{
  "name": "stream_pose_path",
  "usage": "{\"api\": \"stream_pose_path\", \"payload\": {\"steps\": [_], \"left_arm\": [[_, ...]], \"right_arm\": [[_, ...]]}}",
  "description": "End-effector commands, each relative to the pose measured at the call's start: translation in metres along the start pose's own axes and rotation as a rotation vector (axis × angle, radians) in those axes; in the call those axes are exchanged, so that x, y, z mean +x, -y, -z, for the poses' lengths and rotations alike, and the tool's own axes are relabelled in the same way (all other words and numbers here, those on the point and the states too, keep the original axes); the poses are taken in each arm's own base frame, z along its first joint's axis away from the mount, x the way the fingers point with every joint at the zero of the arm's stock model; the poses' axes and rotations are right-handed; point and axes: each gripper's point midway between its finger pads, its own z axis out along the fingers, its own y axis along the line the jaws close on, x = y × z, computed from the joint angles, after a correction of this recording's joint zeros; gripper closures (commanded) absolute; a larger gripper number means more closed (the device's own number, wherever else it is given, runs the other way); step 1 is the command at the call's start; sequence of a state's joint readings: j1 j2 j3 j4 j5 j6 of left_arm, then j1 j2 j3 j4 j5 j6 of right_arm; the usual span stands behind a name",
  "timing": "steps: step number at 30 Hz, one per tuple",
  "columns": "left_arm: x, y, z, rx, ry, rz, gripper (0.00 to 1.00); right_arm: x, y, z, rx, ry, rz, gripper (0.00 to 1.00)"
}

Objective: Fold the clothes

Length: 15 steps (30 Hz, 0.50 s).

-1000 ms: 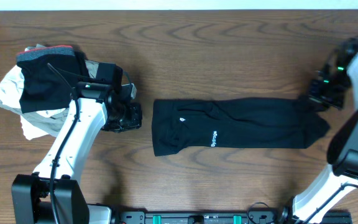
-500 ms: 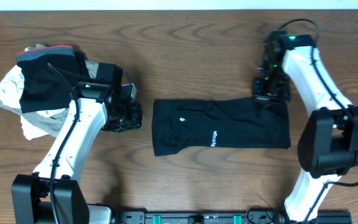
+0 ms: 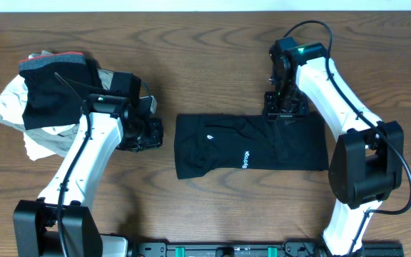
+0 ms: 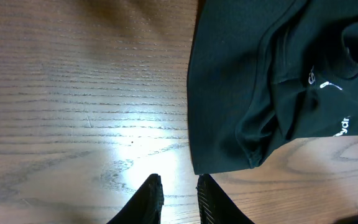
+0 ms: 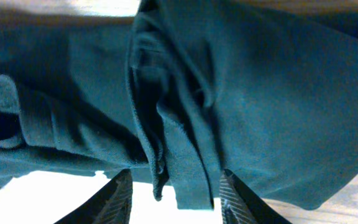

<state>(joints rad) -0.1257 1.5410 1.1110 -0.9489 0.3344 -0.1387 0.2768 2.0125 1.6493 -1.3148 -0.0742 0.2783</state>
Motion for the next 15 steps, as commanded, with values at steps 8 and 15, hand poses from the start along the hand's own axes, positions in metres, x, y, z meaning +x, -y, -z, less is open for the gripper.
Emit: {"api": "stream_pose_path", "payload": {"steps": [8,15], "left_arm": [[-0.003,0.003,0.005,0.009,0.016,0.000,0.77],[-0.003,0.003,0.005,0.009,0.016,0.000,0.77]], "right_arm": [[-0.003,0.019,0.005,0.046,0.019,0.015,0.58],[0.008,0.054,-0.003,0.224,-0.003,-0.125,0.69]]}}
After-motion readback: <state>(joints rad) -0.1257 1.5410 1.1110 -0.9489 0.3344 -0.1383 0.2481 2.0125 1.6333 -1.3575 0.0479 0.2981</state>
